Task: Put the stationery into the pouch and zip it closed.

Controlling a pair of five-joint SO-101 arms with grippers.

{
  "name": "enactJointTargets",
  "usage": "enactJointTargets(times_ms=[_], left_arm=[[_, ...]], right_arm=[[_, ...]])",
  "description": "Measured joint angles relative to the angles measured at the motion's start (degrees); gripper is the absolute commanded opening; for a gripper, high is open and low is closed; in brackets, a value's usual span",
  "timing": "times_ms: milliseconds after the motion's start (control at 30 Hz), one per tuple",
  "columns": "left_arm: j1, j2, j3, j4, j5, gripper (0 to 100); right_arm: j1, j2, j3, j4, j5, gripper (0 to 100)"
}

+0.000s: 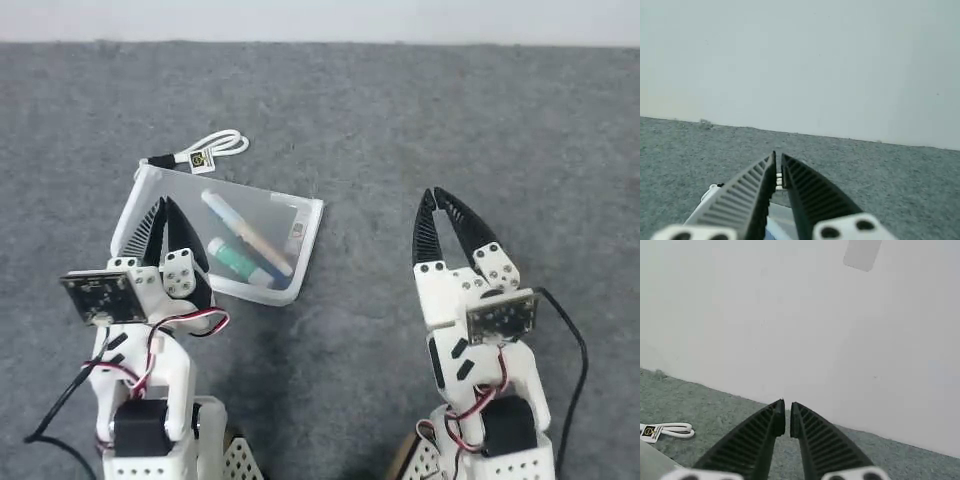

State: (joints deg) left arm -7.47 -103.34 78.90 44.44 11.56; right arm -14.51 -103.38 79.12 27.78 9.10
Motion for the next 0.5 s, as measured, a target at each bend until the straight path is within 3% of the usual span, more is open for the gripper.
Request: enactJointTargets(times_ms=[500], left_arm=[[2.1, 0.0, 7.5, -9.2, -0.9, 1]], right_arm=[[5.8, 0.0, 4.0, 0.0, 0.0, 0.9]])
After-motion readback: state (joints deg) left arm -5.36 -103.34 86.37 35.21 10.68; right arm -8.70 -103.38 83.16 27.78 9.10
